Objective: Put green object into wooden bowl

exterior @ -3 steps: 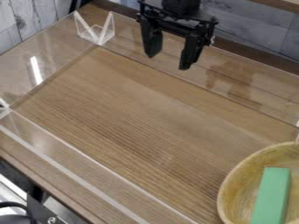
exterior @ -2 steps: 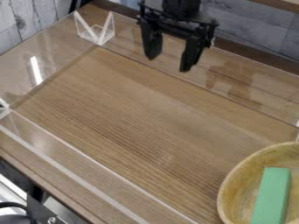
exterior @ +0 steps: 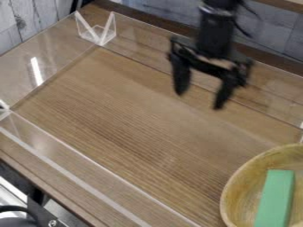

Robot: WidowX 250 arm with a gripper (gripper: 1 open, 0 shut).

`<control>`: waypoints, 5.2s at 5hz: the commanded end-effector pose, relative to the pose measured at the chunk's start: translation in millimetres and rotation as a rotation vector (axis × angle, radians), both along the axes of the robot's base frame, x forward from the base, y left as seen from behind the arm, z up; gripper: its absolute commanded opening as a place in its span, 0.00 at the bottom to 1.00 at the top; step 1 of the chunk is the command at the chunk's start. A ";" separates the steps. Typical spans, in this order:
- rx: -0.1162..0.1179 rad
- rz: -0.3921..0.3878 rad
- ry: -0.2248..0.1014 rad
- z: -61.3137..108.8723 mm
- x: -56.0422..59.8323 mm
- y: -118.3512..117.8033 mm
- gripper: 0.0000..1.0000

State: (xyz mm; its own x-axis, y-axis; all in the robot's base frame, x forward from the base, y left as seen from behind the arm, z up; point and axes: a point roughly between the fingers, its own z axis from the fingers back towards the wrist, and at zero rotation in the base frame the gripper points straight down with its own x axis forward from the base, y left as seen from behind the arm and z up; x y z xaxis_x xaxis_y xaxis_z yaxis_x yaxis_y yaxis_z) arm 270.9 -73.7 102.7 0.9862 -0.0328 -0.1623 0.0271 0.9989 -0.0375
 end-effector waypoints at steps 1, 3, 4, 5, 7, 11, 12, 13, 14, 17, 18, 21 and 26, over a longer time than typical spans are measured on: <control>-0.021 0.006 -0.052 -0.3 -5.5 -31.8 1.00; -0.063 0.061 -0.081 -25.3 -27.6 -77.2 1.00; -0.083 0.116 -0.107 -33.7 -39.7 -79.5 1.00; -0.097 0.078 -0.127 -22.2 -45.8 -81.6 1.00; -0.112 0.088 -0.176 -15.7 -46.7 -80.1 1.00; -0.136 0.090 -0.229 -24.1 -29.1 -82.1 1.00; -0.139 0.100 -0.240 -29.8 -23.8 -81.8 1.00; -0.141 0.109 -0.250 -35.2 -19.2 -82.9 1.00; -0.147 0.085 -0.255 -39.1 -22.9 -83.8 1.00; -0.139 0.187 -0.275 -40.8 -30.5 -84.7 1.00; -0.142 0.134 -0.265 -43.8 -31.8 -82.2 1.00; -0.137 0.074 -0.240 -65.6 -36.2 -85.1 1.00; -0.135 0.159 -0.270 -56.5 -26.8 -70.6 1.00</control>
State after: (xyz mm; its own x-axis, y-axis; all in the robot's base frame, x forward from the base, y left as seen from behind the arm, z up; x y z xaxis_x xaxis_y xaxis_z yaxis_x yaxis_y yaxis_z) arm 238.3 -142.2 31.6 0.9916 0.1175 0.0541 -0.1079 0.9819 -0.1555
